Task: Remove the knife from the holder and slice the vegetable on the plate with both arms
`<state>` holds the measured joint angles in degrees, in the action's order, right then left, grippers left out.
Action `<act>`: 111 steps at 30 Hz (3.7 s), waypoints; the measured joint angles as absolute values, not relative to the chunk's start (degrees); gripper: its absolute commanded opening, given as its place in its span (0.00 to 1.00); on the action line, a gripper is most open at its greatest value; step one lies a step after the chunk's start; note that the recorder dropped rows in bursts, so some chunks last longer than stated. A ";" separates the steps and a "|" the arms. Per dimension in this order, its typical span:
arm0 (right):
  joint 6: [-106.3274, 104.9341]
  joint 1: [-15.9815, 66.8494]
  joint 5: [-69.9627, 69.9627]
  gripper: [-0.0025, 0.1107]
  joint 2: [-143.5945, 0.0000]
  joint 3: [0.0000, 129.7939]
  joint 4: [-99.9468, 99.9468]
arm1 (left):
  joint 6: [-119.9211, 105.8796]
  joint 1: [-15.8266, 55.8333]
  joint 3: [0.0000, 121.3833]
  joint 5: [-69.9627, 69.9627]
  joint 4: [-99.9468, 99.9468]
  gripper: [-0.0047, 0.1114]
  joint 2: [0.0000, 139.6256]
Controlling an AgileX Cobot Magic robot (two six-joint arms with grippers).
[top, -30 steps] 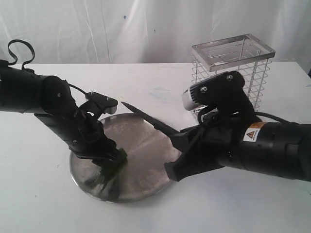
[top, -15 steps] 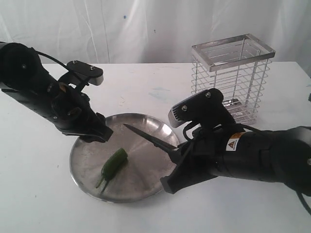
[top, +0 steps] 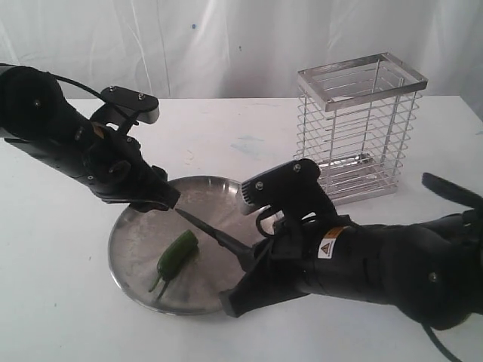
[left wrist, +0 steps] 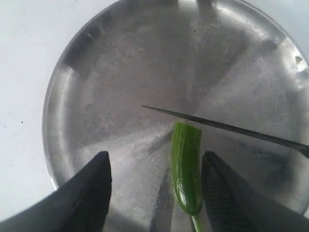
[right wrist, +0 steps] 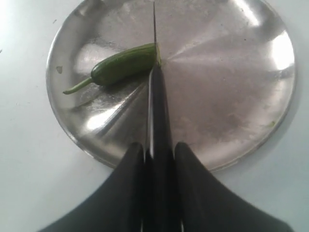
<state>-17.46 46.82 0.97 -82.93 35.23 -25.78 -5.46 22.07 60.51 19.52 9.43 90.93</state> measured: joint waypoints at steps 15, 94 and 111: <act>-11.89 49.12 4.82 0.02 -87.15 35.23 -25.90 | -5.35 22.07 60.51 18.61 9.43 0.55 90.93; -11.07 50.82 5.51 0.02 -95.10 35.73 -25.75 | -12.46 27.84 60.51 13.06 19.86 0.17 98.68; -11.07 50.82 4.90 0.02 -95.10 35.73 -25.75 | -12.46 27.84 60.51 12.97 19.86 0.17 99.49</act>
<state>-11.07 50.82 4.90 -95.10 35.73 -25.75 -12.46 27.84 60.51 12.97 19.86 99.49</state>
